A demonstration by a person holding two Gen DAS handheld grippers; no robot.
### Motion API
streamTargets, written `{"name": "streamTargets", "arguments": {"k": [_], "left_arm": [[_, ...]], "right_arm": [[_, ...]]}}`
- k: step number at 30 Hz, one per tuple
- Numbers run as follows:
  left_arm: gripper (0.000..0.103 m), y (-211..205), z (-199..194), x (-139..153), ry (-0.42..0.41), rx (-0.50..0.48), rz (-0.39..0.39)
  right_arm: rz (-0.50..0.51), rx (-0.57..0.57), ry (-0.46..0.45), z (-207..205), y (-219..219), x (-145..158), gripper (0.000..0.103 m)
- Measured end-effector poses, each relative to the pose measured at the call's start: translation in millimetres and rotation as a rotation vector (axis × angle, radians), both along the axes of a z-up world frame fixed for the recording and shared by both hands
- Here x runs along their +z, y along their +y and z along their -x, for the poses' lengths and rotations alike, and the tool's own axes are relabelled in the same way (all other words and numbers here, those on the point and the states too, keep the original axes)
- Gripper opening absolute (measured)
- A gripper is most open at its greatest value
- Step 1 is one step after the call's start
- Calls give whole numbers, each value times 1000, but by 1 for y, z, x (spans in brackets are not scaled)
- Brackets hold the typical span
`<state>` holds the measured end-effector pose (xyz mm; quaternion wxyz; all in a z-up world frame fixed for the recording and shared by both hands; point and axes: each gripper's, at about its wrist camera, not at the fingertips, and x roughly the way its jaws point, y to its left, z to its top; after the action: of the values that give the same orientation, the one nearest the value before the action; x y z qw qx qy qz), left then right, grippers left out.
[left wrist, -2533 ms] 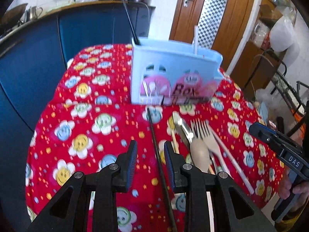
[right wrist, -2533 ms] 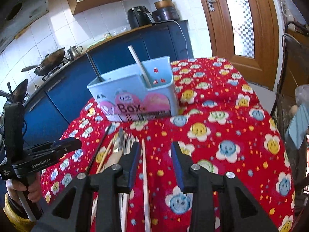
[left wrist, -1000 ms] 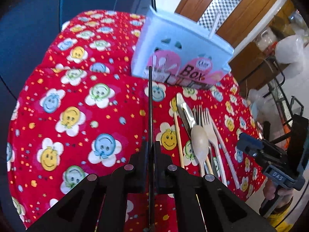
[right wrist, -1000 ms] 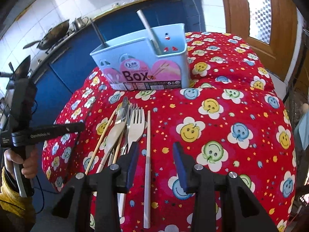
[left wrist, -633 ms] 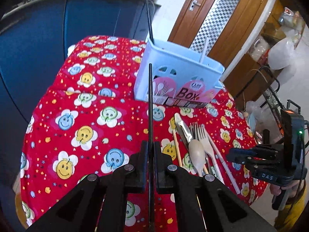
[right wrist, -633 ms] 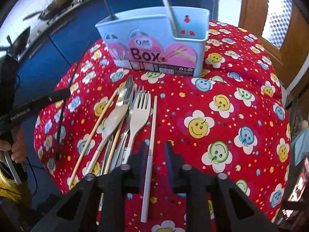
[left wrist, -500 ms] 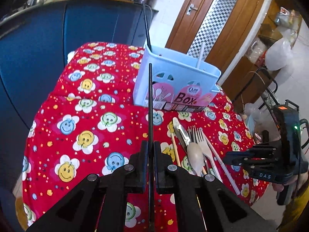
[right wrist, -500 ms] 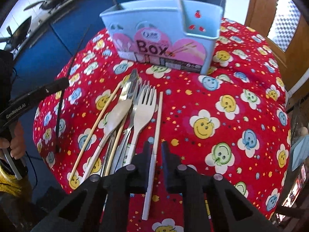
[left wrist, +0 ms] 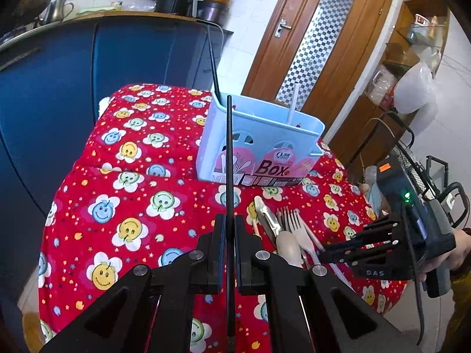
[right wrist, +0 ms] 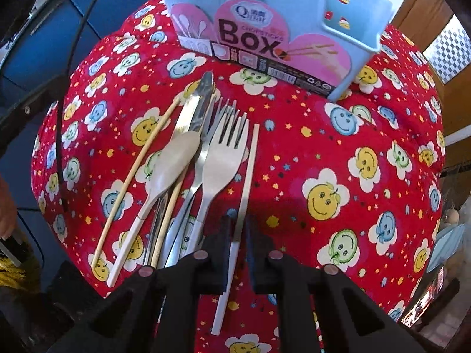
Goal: Organize utensils
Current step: 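Grasp another white chopstick with the right gripper while the left holds its black chopstick, then carry both chopsticks over the blue box and lower them inside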
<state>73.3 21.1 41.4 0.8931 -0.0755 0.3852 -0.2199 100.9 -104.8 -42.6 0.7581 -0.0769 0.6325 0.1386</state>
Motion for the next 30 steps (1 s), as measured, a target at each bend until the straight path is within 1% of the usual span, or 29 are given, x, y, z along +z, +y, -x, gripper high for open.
{"name": "streamTargets", "arguments": {"k": [4, 7, 9, 11, 13, 15, 17, 20, 24, 26, 30], "left_arm": [[5, -3, 1, 5, -28, -5, 15], [5, -6, 0, 10, -49, -9, 19], [5, -8, 0, 15, -64, -9, 32], [5, -9, 0, 21, -90, -3, 44], [5, -9, 0, 26, -115, 5, 48], [5, -11, -1, 32, -140, 15, 47], [5, -13, -2, 37, -170, 26, 48], [5, -16, -4, 43, -212, 41, 46], [5, -20, -10, 49, -243, 59, 43], [5, -21, -13, 53, -253, 61, 48], [5, -25, -21, 62, -288, 77, 60]], "right_arm": [[-21, -26, -33, 2, 1, 1, 8], [-78, -77, -73, 8, -12, 4, 7], [-114, -115, -156, 15, -23, 10, 7], [-184, -165, -248, 26, -34, 18, 7], [-247, -201, -313, 34, -41, 23, 7], [-289, -228, -387, 42, -45, 29, 7], [-340, -262, -446, 48, -51, 32, 7], [-407, -290, -500, 52, -58, 39, 7], [-431, -294, -589, 53, -55, 50, 7], [-444, -292, -643, 54, -57, 60, 7], [-457, -293, -721, 52, -63, 73, 7]]}}
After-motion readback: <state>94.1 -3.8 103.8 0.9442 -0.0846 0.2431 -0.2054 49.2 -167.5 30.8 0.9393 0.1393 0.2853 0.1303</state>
